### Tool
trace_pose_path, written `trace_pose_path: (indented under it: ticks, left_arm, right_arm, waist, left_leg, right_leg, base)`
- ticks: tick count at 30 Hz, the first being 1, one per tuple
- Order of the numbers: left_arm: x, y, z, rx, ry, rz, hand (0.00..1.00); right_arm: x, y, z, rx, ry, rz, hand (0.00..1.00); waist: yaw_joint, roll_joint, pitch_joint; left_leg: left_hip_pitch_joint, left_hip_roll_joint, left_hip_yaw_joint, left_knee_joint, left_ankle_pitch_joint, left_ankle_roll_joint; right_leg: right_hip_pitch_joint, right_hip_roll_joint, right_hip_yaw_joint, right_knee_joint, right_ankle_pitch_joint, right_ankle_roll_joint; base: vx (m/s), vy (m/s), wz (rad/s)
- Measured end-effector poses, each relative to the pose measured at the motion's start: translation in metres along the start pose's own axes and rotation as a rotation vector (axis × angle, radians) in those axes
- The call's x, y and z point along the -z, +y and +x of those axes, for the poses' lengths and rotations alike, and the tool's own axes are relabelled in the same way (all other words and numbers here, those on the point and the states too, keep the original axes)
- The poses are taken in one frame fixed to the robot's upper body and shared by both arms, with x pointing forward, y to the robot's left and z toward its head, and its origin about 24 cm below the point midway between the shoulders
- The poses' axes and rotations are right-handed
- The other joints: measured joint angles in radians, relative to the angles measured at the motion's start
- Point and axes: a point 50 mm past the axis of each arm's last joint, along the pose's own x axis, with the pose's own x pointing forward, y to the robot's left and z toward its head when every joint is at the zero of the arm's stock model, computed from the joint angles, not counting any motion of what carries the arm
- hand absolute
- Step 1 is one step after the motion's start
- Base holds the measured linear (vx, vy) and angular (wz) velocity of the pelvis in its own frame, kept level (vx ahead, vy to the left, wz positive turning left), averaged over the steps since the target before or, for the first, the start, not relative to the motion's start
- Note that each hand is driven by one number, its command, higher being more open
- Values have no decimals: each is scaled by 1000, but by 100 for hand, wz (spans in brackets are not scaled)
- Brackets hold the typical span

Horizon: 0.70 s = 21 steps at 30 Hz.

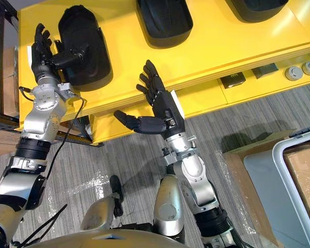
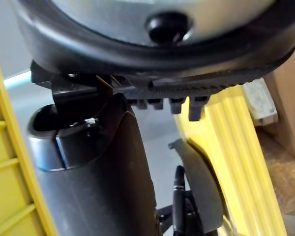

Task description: Walk over and take three plastic housings, then place them on the shelf

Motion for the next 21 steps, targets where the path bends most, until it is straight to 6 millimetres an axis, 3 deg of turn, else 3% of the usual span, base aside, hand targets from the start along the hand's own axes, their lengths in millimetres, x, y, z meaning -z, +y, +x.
trace_pose_path:
  ticks: [4,8,12,17,21]
  left_arm:
    - [-21,1,-10,34,-97,-34,100]
    - [-46,-4,-22,106,-232,-89,100]
    - [-64,-7,-29,145,-351,-143,100]
    - [-80,-6,-43,271,-438,-284,100]
    - [-75,-4,-57,379,-437,-319,100]
  right_arm:
    - [4,3,0,10,14,-24,100]
    - [12,6,-1,22,50,-127,100]
    - [12,10,0,18,50,-196,100]
    - [17,5,2,50,67,-227,100]
    - [22,1,0,66,97,-326,100]
  waist:
    - [15,6,-25]
    - [37,11,-131]
    - [58,15,-200]
    - [69,16,-247]
    - [73,19,-280]
  left_leg:
    - [27,0,-17,-14,0,1]
    - [49,-1,-33,-41,0,1]
    - [94,-1,-41,-63,-1,-1]
    - [109,0,-55,-66,-1,-2]
    - [121,0,-54,-83,1,0]
  right_leg:
    - [49,0,-26,-35,8,1]
    - [95,-2,-54,-76,10,5]
    - [155,-2,-75,-109,12,8]
    - [197,-2,-97,-143,21,11]
    - [220,1,-104,-177,38,13]
  base:
    - [26,0,9]
    - [70,8,14]
    - [48,13,8]
    - [3,5,10]
    - [0,0,0]
